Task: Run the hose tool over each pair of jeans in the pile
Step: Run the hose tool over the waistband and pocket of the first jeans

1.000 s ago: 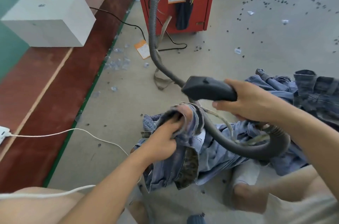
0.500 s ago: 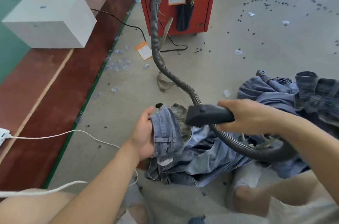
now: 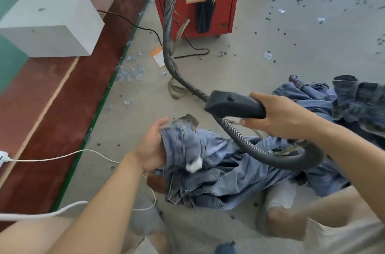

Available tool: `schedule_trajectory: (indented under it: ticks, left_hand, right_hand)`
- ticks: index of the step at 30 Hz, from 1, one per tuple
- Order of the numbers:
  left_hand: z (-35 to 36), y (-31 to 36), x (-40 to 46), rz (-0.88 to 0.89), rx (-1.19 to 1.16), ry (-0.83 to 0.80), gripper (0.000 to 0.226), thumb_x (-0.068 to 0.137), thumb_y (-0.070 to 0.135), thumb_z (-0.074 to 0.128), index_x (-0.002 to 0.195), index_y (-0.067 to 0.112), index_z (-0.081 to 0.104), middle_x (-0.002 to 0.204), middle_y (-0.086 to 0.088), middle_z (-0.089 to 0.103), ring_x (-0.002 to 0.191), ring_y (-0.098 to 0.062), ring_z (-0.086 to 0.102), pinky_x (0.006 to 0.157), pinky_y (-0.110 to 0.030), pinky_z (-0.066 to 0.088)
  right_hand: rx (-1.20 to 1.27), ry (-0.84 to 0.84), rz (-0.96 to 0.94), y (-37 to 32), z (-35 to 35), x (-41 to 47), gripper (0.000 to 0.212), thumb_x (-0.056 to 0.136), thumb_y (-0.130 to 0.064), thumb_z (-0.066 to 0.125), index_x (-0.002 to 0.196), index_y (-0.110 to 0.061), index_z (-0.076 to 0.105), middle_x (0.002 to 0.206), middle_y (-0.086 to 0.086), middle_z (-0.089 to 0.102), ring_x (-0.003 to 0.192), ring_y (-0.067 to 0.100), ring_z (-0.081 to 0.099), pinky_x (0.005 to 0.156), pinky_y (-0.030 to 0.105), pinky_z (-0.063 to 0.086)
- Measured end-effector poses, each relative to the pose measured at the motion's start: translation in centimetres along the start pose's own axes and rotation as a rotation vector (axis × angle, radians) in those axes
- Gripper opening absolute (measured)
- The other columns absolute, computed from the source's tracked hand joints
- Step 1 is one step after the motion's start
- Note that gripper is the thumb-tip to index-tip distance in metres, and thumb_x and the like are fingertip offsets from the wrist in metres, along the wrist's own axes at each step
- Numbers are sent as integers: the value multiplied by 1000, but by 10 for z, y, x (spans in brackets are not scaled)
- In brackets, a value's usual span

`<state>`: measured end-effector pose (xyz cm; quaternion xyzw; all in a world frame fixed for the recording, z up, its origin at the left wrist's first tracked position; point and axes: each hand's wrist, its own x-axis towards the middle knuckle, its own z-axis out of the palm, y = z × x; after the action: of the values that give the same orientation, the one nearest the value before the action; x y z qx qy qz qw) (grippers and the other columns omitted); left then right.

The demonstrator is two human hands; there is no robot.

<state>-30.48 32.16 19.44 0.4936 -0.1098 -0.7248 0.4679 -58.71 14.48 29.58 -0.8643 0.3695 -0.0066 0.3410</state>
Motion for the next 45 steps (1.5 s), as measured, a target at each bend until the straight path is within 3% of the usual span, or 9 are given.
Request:
schedule_trajectory:
  ticks: [2, 6, 13, 18, 29, 32, 35, 40, 45]
  left_hand:
    - [-6, 18, 3, 137, -234, -103, 73, 103, 50, 42, 158, 2, 33, 161, -26, 33, 150, -43, 32, 119, -54, 31]
    - [6, 7, 7, 14, 515, 122, 63, 97, 49, 65, 138, 2, 58, 136, -23, 63, 128, -44, 59, 113, -61, 41]
    - [7, 30, -5, 247, -126, -131, 72, 104, 61, 38, 155, 11, 42, 158, -22, 42, 142, -39, 45, 113, -55, 44]
    - [21, 26, 4, 176, 129, 136, 39, 100, 25, 61, 132, 2, 66, 120, -23, 71, 95, -27, 74, 76, -37, 63]
    - [22, 27, 2, 158, 9, 38, 70, 93, 75, 42, 138, 25, 63, 139, -18, 63, 122, -36, 65, 91, -63, 55]
    - [29, 21, 7, 200, 90, 126, 55, 92, 41, 73, 140, 17, 59, 132, -20, 66, 107, -33, 70, 79, -49, 61]
    - [33, 17, 10, 188, 28, 163, 39, 102, 6, 48, 140, 5, 55, 132, -26, 63, 104, -35, 68, 84, -49, 60]
    - [31, 21, 8, 127, -164, 107, 47, 109, 22, 31, 146, 0, 51, 146, -27, 54, 134, -41, 51, 119, -58, 35]
    - [41, 25, 4, 158, -236, 28, 47, 97, 23, 38, 135, 3, 58, 125, -20, 63, 117, -37, 53, 108, -54, 39]
  right_hand:
    - [-50, -18, -25, 2, 2, -2, 22, 88, -45, 74, 90, -35, 54, 75, -26, 64, 64, -3, 60, 53, 12, 42]
    - [8, 7, -8, 3, -2, -8, 23, 83, -53, 70, 90, -39, 52, 80, -29, 63, 62, -1, 62, 49, 12, 42]
    - [-168, -105, 25, 22, -19, -9, 21, 86, -49, 72, 88, -42, 52, 77, -26, 64, 65, -2, 62, 53, 24, 40]
    - [-199, -246, 20, 23, -18, -13, 23, 83, -49, 73, 93, -52, 52, 83, -33, 63, 70, -5, 62, 56, 20, 40]
    - [-387, -247, 55, 39, 7, 0, 23, 83, -44, 69, 86, -48, 46, 72, -14, 62, 65, 2, 59, 55, 25, 40]
    - [-400, -238, 29, 34, 29, 10, 22, 83, -45, 66, 90, -45, 45, 74, -13, 60, 66, 7, 59, 58, 33, 49]
    - [-425, -194, 12, 27, 54, 15, 25, 86, -43, 64, 99, -37, 44, 78, -9, 60, 66, 12, 57, 60, 39, 53]
    - [-227, 0, -89, 9, 46, 13, 26, 87, -44, 69, 101, -36, 48, 78, -9, 65, 66, 13, 63, 64, 40, 57]
    - [-118, 56, -137, -4, 15, 4, 25, 87, -44, 71, 99, -40, 50, 72, -15, 65, 69, 1, 62, 56, 18, 45]
